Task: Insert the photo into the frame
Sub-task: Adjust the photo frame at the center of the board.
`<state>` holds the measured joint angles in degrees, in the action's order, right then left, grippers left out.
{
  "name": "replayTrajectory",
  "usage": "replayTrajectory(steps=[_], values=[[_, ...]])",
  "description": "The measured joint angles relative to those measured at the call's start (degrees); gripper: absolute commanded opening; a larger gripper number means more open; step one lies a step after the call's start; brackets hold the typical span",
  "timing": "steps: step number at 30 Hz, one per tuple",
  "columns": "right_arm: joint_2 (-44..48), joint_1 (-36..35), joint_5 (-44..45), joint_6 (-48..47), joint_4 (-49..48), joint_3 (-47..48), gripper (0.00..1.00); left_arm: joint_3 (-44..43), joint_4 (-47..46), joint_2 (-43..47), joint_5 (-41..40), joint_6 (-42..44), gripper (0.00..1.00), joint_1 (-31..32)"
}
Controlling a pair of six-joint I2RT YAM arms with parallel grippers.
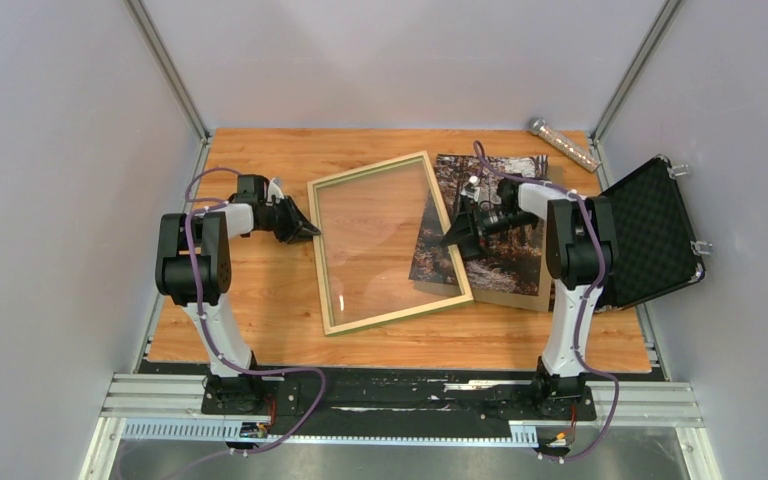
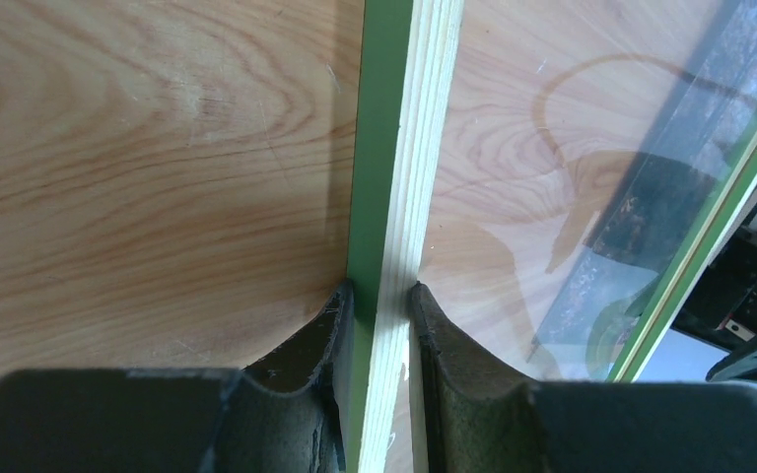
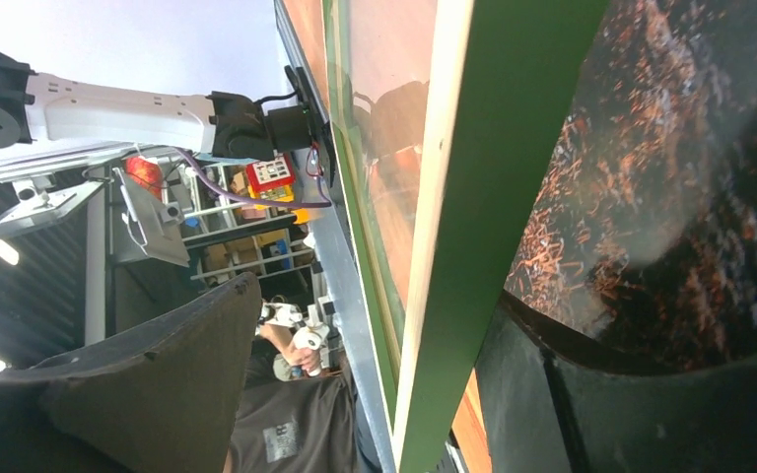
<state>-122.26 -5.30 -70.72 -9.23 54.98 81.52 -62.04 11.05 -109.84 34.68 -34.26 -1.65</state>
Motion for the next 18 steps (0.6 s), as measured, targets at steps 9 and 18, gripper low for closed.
replayTrajectory(steps=[9, 18], values=[[4.1, 0.1, 1.7, -5.0, 3.0, -4.7, 0.72, 0.7, -1.9, 0.0, 0.2, -2.1, 0.00, 0.0], [4.1, -2.6, 1.4, -7.4, 3.6, -8.8, 0.47, 1.4, -3.4, 0.0, 0.7, -3.0, 0.00, -0.1]])
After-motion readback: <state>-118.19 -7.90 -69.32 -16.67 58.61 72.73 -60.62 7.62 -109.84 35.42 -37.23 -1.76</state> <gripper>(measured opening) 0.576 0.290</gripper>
